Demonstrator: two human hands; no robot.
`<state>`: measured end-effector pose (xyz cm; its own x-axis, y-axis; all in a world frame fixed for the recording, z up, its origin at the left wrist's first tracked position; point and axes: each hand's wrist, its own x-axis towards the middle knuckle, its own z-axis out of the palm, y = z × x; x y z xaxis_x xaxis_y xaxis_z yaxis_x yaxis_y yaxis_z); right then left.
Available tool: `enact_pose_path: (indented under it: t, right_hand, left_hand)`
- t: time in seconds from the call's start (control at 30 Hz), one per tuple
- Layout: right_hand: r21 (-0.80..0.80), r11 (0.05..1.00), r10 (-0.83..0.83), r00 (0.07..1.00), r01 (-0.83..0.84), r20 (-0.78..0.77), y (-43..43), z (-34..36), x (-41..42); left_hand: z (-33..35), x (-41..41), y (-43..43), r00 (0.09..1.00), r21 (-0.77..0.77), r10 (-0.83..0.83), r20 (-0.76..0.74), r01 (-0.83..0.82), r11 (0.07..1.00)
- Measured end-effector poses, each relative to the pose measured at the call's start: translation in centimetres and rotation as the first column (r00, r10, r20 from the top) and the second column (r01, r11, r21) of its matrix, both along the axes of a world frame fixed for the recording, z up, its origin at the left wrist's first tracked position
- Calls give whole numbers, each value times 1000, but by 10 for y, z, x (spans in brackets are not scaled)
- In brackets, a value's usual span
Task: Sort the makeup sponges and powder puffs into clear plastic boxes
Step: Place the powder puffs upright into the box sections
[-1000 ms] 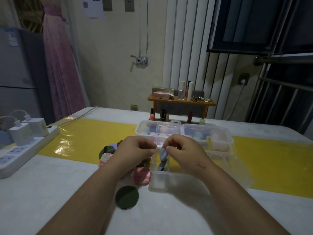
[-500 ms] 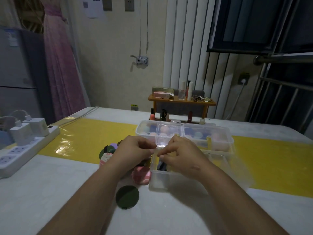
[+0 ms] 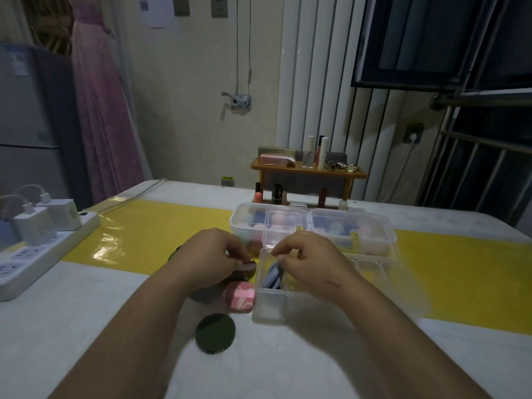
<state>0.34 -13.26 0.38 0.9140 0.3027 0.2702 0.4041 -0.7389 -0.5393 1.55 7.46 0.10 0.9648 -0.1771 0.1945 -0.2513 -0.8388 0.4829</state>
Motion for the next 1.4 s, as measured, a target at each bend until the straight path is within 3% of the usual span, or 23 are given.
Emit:
enact_pose_path:
  t: [0.1,0.37,0.47,0.67,0.87,1.07,1.3,1.4]
  right_hand:
    - [2,1000,0,1000,0,-6,-1,0,0]
    - [16,1000,7,1000,-7,-14,-2,-1,0]
    - [23,1000,7,1000,-6,-19,-1,-1,0]
    - [44,999,8,1000,-7,-18,-2,-1,1]
    - [78,997,18,999,-15,-41,-3,0,0]
    - [92,996,15,999,-11,-37,-3,0,0]
    - [182,983,28,998,-17,-55,-3,1,-2]
    - [229,973,54,997,-40,-56,-2,2,-4]
  left_hand:
    - [-1,-1,6,995,210,-83,-51,92,973]
    - [-5,-1,4,980,482,-193,-40,188,856]
    - [-5,-2,2,979,509,-195,-54,195,838]
    - [-5,-1,3,995,225,-90,-53,100,969]
    - [-2,-1,0,998,-55,48,43,-46,997]
    - [-3,3,0,982,-333,148,115,-102,937]
    - [0,1,-8,990,-621,138,15,-99,778]
    - [-1,-2,-15,994,-677,108,-29,-99,729]
